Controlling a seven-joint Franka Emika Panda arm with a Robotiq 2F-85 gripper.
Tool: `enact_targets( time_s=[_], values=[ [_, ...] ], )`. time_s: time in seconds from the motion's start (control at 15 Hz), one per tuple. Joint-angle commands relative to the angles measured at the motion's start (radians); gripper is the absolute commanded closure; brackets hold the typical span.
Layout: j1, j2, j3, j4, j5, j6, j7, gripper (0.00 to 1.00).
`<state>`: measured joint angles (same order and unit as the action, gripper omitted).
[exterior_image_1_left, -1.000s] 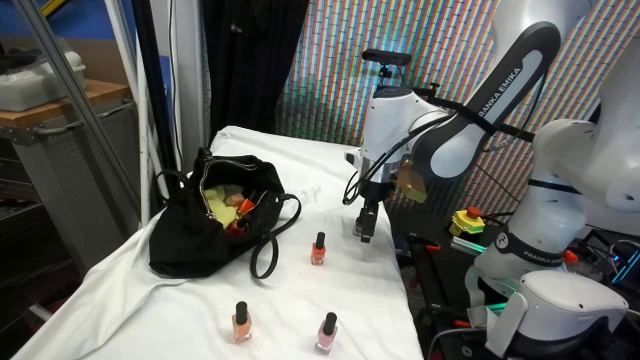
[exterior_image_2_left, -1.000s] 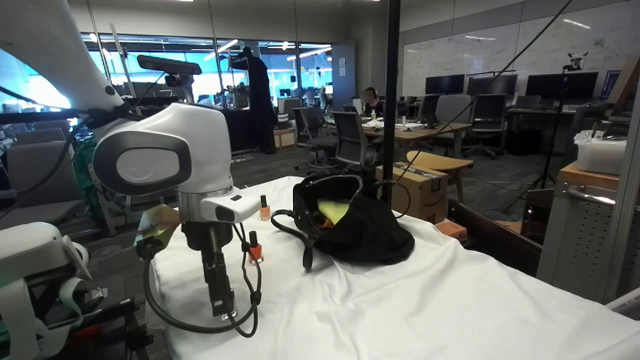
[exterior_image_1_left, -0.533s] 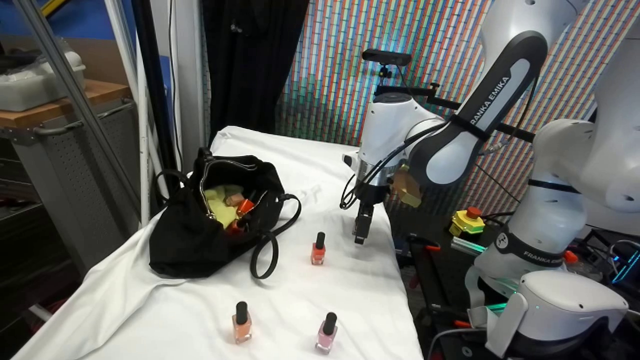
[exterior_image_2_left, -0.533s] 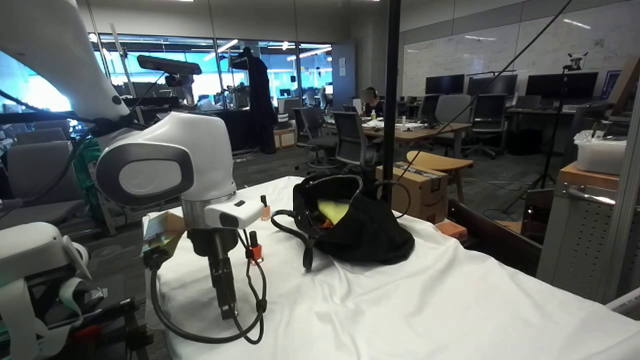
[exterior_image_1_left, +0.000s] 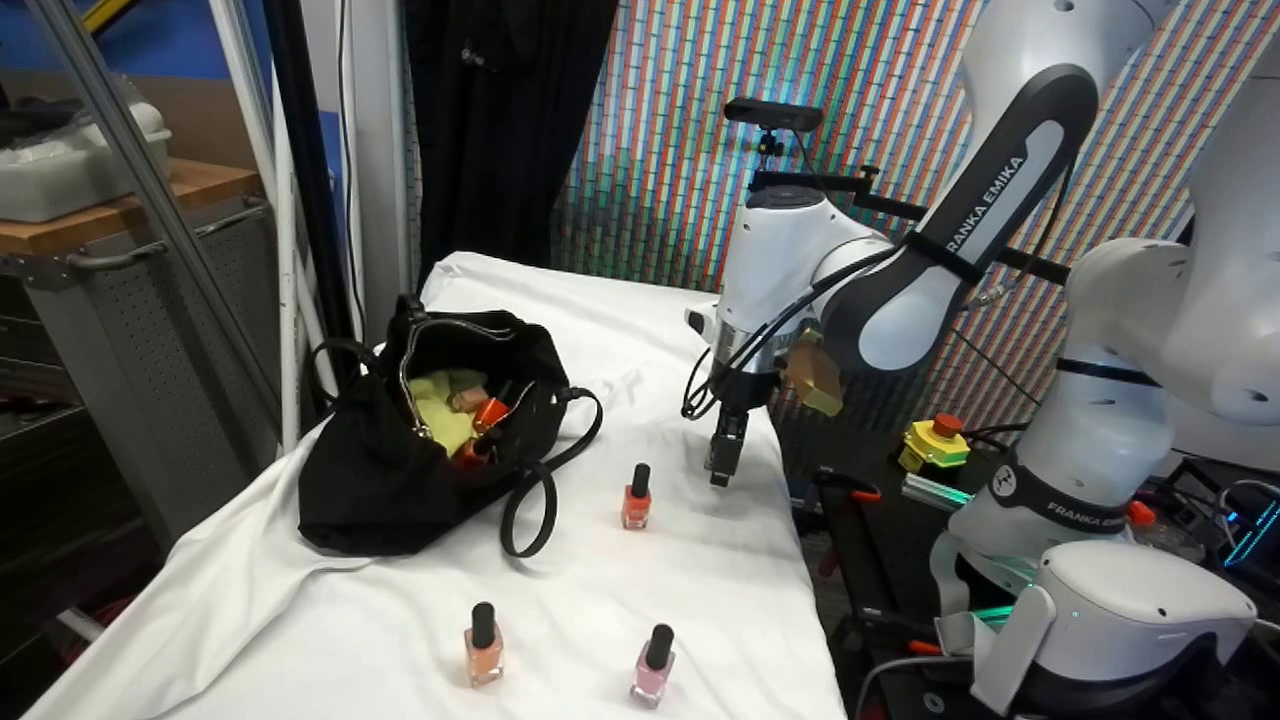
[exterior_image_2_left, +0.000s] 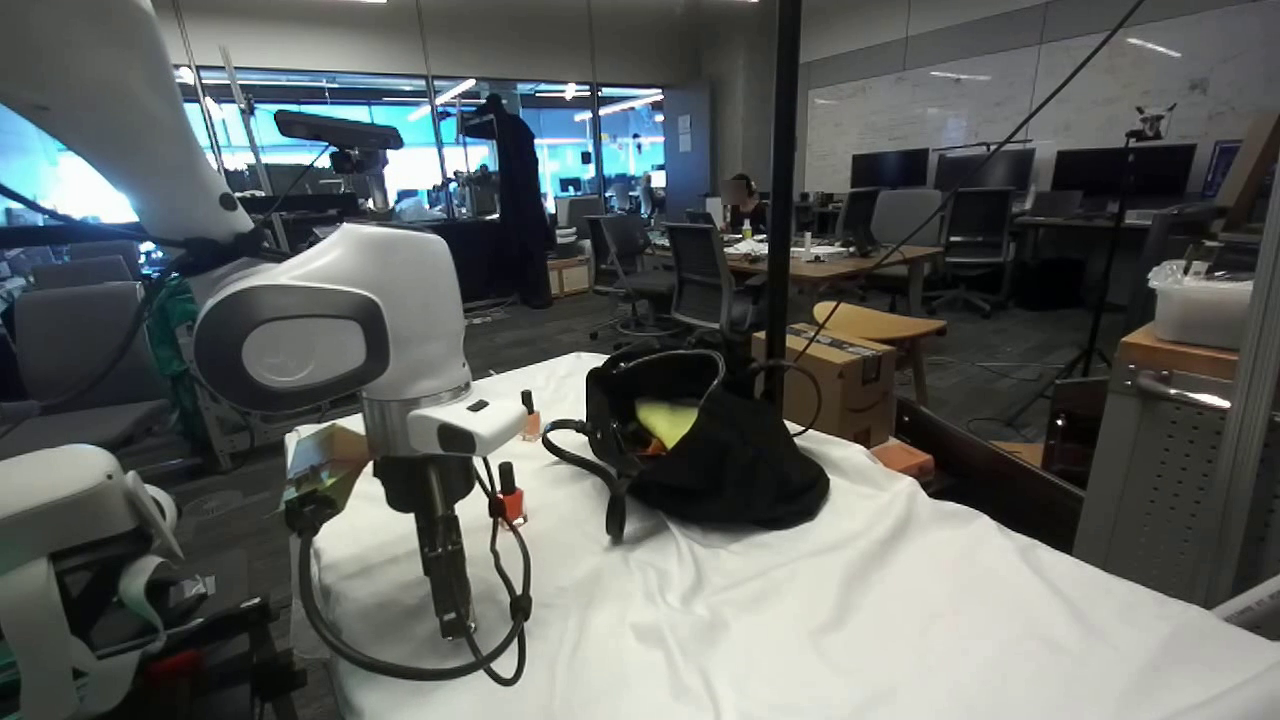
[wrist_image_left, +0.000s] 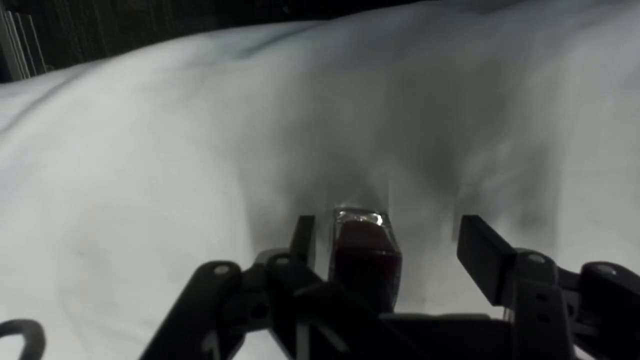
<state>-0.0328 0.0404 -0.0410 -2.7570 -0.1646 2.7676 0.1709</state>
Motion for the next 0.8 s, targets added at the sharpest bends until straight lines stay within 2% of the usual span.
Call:
enact_targets(
  time_s=[0.0,0.33,0.73],
  values=[
    [0.003,0.032,-0.017,0.001,-0.086,-0.002,0.077,0.53],
    [0.002,0.028,-0.035,0.001,-0.177,-0.01,0.163,0.83],
    [0.014,-0.022,-0.023,0.004,-0.199,-0.069,0.187,0.84]
  ],
)
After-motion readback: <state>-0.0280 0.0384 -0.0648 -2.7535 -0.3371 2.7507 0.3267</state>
